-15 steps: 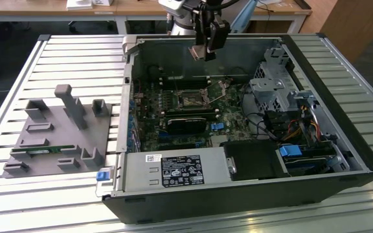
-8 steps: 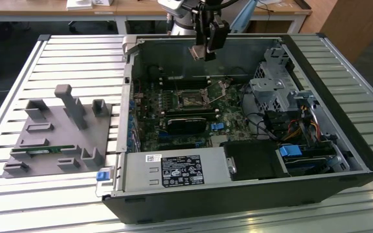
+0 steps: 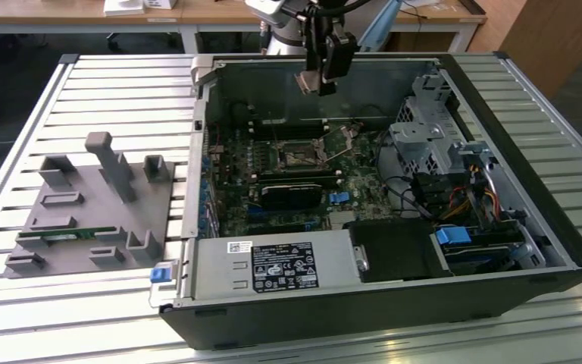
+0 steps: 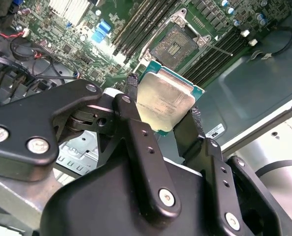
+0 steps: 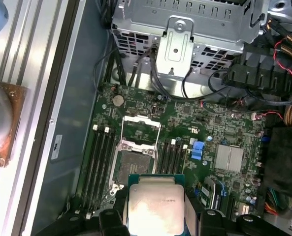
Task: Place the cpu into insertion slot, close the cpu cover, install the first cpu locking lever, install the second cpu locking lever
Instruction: 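Place the cpu into insertion slot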
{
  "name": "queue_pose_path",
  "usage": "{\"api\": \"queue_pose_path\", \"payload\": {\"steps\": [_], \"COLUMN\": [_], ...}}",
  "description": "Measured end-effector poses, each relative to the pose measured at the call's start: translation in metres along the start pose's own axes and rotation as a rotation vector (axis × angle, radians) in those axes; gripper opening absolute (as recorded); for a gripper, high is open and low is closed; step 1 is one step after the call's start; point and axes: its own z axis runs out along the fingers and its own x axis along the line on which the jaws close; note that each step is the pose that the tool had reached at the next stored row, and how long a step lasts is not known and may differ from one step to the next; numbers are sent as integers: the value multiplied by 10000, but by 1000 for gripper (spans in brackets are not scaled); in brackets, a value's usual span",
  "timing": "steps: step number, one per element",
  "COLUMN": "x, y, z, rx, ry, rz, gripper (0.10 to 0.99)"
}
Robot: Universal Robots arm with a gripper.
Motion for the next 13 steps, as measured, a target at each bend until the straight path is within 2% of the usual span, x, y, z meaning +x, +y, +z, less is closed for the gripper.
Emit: {"api": "queue_pose_path", "payload": {"steps": [8, 13], "x": [2, 2], "y": [-14, -21], "z": [15, 28], "rx": [-13, -18], "ry": [-66, -83], "rz": [724, 926], "gripper": [541, 541]}}
